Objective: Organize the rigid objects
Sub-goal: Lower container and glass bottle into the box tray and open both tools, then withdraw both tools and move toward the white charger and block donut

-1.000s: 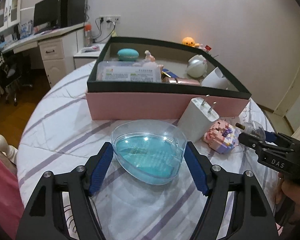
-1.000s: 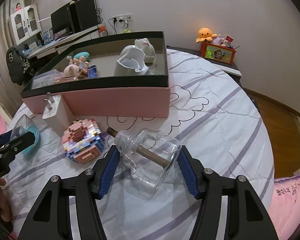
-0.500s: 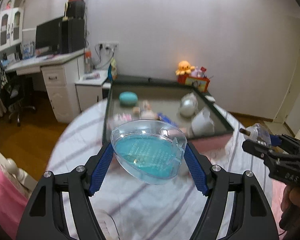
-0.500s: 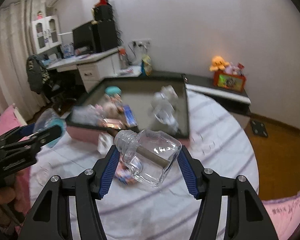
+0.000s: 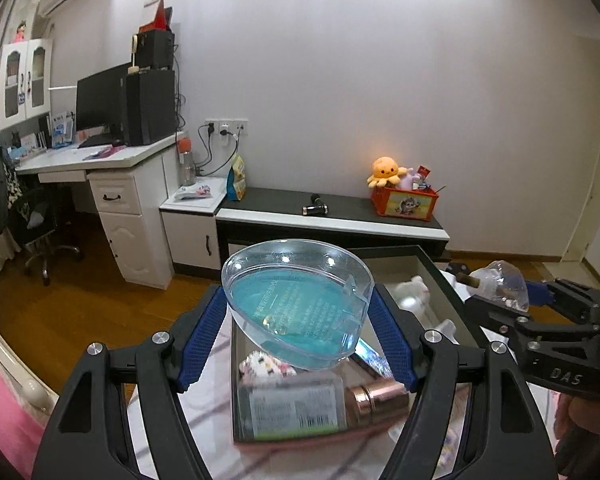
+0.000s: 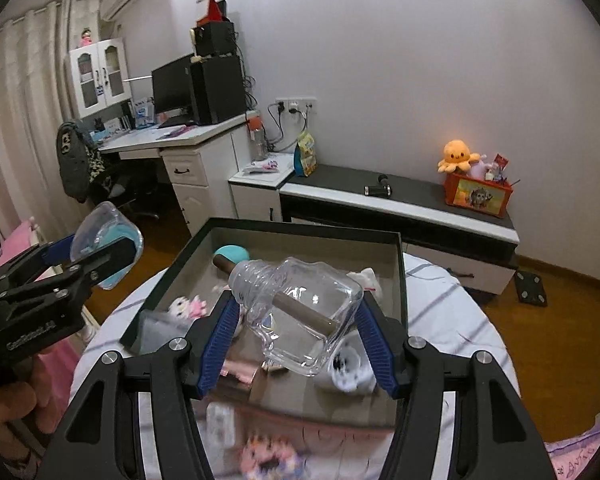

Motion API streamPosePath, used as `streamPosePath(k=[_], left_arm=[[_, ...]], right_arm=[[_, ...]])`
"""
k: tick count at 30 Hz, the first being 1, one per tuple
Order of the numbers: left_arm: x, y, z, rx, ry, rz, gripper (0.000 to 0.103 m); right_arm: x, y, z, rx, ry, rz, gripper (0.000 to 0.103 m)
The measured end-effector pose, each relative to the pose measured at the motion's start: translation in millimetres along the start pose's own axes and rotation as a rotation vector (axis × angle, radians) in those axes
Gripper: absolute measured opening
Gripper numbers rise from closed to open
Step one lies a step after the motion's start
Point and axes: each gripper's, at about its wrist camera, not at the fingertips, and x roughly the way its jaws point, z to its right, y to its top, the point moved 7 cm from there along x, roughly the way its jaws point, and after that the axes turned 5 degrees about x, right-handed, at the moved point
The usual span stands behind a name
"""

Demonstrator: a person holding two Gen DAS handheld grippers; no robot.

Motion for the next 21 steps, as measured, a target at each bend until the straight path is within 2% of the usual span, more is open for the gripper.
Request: streamPosePath(k=[12,13,14,15,16,17,20,21], left_arm=[[72.6,-12.0,-1.0,-0.006,-0.002,-0.106,0.075],[77.7,-14.6,-1.8,-0.006,0.006,-0.121,0.075],[79.4,-16.6,-1.5,-0.005,0.012,-0.128,0.082],[80.3,-17.9,-1.4,-0.004,0.017,-0.131,0.090],[79.7,-18.8,-2.2,-0.006,0.021,-0.126,0.094],[77.7,-19.3,-2.5,-0.008,0.025,-0.120,0.100],[69.4,-20.3,-4.3,-0.013,0.031,-0.105,0.103],[66.8,-20.3,-5.1,-0.014,0.033,-0.105,0.103]], right_arm=[[65.5,-6.0,15.3,0.076,0.001,-0.091,0.062],[68.1,-8.0,16.9,0.082,0.001,-0.096,0.062],[70.2,-10.4,18.4,0.086,-0.002,-0.102,0.062],[71.7,-10.9,19.5,0.088,-0.005,-0.107,0.067],[71.9,-11.8,20.9,0.092,-0.006,-0.108,0.072],[71.0,-12.1,22.2,0.098,-0.004,-0.103,0.083],[64.6,-12.1,26.4,0.111,-0.004,-0.088,0.084],[61.6,-11.9,27.1,0.114,-0.010,-0.086,0.090]])
